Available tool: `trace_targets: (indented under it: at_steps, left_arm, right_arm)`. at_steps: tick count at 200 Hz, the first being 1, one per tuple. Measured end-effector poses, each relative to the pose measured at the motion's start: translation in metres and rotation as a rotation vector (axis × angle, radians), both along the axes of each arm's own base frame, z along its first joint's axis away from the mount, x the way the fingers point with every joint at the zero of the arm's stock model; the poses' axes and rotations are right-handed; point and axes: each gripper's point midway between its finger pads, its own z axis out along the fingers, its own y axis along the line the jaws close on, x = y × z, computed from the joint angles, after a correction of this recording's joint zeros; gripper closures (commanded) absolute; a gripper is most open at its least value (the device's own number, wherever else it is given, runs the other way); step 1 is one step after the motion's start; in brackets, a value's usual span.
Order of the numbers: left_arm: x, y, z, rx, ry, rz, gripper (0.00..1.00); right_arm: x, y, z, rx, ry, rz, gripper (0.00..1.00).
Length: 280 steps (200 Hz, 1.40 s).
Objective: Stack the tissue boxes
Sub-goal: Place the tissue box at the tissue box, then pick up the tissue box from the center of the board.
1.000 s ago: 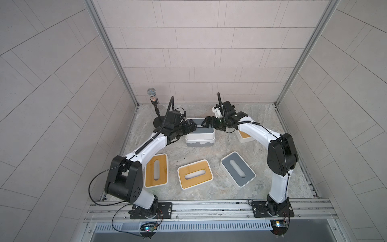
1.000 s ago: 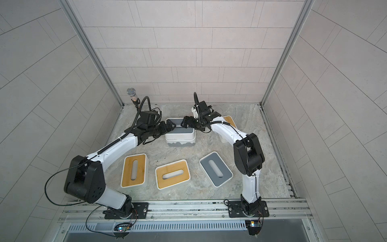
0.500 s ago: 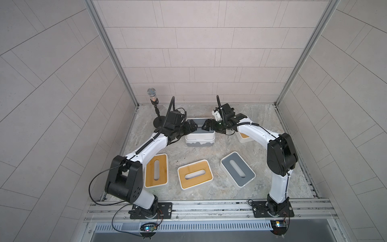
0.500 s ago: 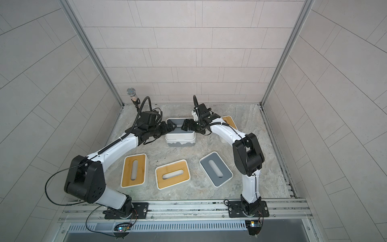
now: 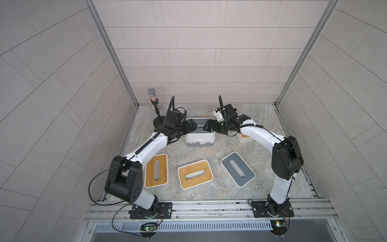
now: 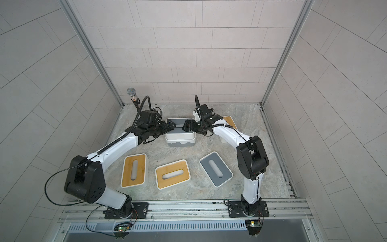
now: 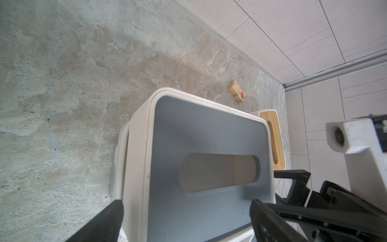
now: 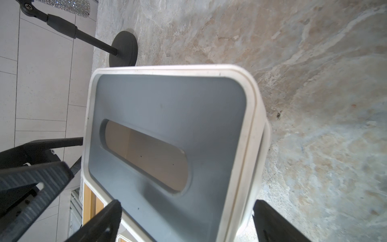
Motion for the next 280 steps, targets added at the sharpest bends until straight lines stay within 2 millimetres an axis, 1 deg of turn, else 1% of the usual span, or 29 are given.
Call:
trace_targets:
  at_steps: [33, 85, 112, 134, 158, 170, 185, 205, 232, 256, 265, 280]
  left_arm:
    - [0.0, 0.0, -0.001, 0.002, 0.002, 0.001, 0.0]
    - [0.0, 0.002, 0.0, 0.01, 0.003, 0.008, 0.0]
    - [0.0, 0.003, 0.001, 0.014, 0.004, 0.011, 0.0]
    - [0.0, 0.004, 0.003, 0.018, -0.001, 0.013, 0.0]
    - [-0.003, 0.006, 0.008, 0.028, -0.003, 0.013, 0.0]
    - [-0.006, 0.008, 0.013, 0.037, -0.002, 0.009, 0.0]
    - [-0.007, 0.008, 0.023, 0.039, -0.016, 0.0, 0.0]
    - [-0.013, 0.007, 0.041, 0.035, -0.031, -0.024, 0.0]
    - [-0.025, 0.003, 0.07, 0.013, -0.039, -0.067, 0.0]
    - [-0.034, 0.0, 0.097, -0.005, -0.057, -0.106, 0.0]
    - [-0.037, 0.0, 0.102, -0.012, -0.061, -0.112, 0.0]
    - [-0.045, 0.001, 0.107, -0.022, -0.056, -0.117, 0.0]
  right_arm:
    - [-0.006, 0.0, 0.003, 0.019, -0.002, -0.002, 0.0]
    - [-0.012, 0.003, -0.006, 0.035, 0.025, 0.0, 0.0]
    - [-0.013, 0.003, -0.006, 0.037, 0.028, -0.001, 0.01]
    - [-0.015, 0.002, -0.003, 0.04, 0.021, -0.003, 0.0]
    - [-0.016, 0.001, 0.006, 0.05, 0.003, -0.003, 0.01]
    - [-0.018, -0.001, 0.012, 0.056, -0.007, -0.004, 0.01]
    - [-0.021, -0.005, 0.017, 0.058, -0.019, -0.005, 0.01]
    - [-0.027, -0.015, 0.027, 0.047, -0.047, -0.006, 0.0]
    - [-0.034, -0.038, 0.045, 0.021, -0.105, -0.025, 0.01]
    - [-0.038, -0.066, 0.056, -0.048, -0.165, -0.066, 0.0]
    - [-0.038, -0.078, 0.058, -0.082, -0.183, -0.086, 0.0]
    - [-0.037, -0.098, 0.054, -0.145, -0.191, -0.122, 0.0]
